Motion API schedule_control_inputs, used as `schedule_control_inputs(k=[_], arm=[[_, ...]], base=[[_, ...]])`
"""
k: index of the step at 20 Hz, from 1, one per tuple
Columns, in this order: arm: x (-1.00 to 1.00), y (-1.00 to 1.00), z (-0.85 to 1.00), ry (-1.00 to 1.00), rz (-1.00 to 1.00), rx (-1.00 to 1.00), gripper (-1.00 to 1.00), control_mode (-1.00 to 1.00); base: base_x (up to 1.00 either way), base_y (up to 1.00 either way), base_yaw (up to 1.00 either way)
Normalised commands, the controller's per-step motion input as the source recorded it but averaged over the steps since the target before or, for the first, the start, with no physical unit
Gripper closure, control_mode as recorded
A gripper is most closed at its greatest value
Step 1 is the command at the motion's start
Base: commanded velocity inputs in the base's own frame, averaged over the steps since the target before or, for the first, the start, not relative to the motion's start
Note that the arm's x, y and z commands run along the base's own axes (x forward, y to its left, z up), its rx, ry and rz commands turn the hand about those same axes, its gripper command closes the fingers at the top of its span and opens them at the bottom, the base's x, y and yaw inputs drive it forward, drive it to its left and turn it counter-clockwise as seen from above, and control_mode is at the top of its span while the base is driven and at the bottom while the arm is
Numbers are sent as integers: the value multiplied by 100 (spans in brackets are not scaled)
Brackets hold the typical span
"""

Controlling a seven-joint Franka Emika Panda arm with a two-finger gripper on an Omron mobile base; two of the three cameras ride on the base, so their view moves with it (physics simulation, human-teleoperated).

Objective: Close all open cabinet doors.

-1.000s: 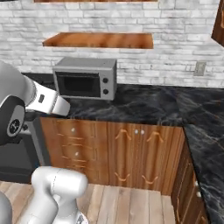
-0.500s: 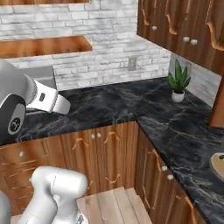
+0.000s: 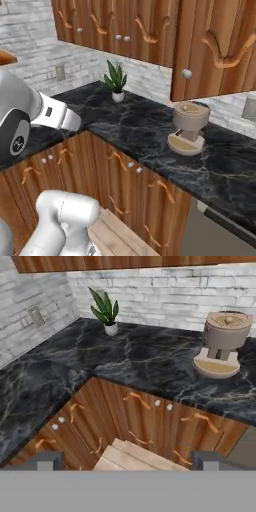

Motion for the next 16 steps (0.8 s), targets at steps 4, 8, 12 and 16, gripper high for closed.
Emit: schedule_control_inputs(k=[4,8,12,16], arm=[[0,0,0,0,0,0,-100,100],[0,0,0,0,0,0,-100,100],[0,0,0,0,0,0,-100,100],[0,0,0,0,0,0,-100,100]], base=[[-3,0,-74],[-9,4,-66],[-10,3,-68],[-11,0,-66]])
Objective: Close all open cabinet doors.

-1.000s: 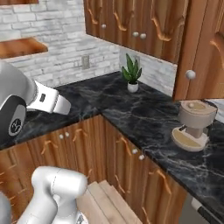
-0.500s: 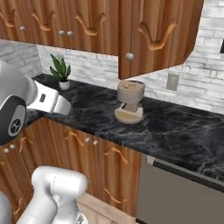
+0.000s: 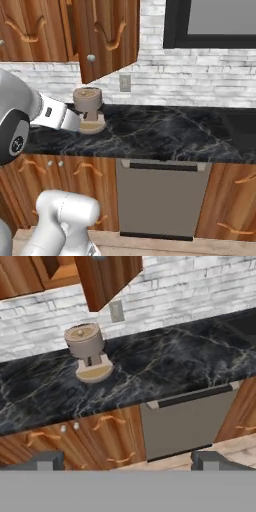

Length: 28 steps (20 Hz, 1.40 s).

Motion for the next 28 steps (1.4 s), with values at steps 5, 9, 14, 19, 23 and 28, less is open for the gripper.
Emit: schedule_control_inputs(k=[5,9,14,19,23,28], arm=[[0,0,0,0,0,0,-100,100],[0,0,0,0,0,0,-100,100],[0,0,0,0,0,0,-100,100],[0,0,0,0,0,0,-100,100],[0,0,0,0,0,0,-100,100],[0,0,0,0,0,0,-100,100]], base=[[4,0,-26],[56,0,0],[66,0,0],[50,0,0],[14,3,0],[33,13,0]])
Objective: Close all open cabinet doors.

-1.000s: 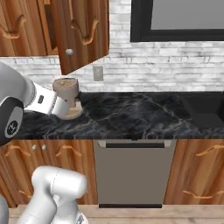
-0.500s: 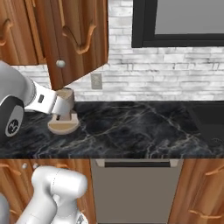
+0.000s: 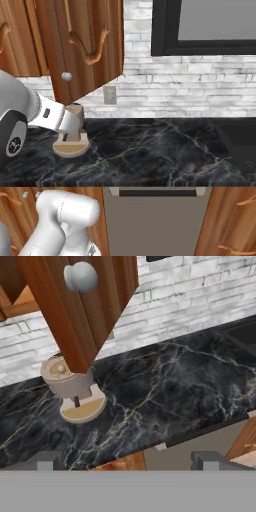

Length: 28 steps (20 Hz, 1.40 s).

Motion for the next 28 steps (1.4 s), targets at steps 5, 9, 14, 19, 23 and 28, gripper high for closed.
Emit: schedule_control_inputs(k=[5,9,14,19,23,28], arm=[[0,0,0,0,0,0,-100,100],[0,0,0,0,0,0,-100,100],[0,0,0,0,0,0,-100,-100],[-6,2,0,0,0,0,-100,-100],[-24,2,0,-5,0,0,-100,-100],[-31,0,0,-12,5,0,-100,-100]], base=[[55,26,-3],[50,25,-5],[15,9,-1],[0,0,0],[0,0,0],[0,0,0]])
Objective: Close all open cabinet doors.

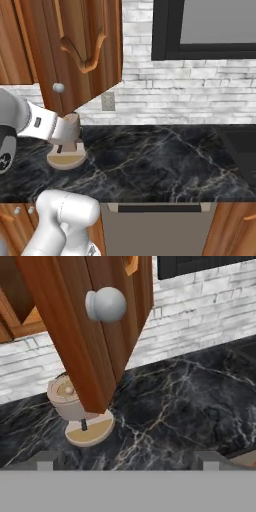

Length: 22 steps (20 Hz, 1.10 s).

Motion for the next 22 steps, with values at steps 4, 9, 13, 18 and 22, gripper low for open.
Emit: schedule_control_inputs(k=[4,9,13,18,22], arm=[[-42,0,0,-32,19,0,-100,-100],[0,-1,1,-17,22,2,-100,-100],[23,-23,0,-3,23,8,-100,-100],[34,-44,11,0,24,13,-100,-100],[0,-38,15,0,20,9,-100,-100]], base=[[0,0,0],[0,0,0],[0,0,0],[0,0,0],[0,0,0]])
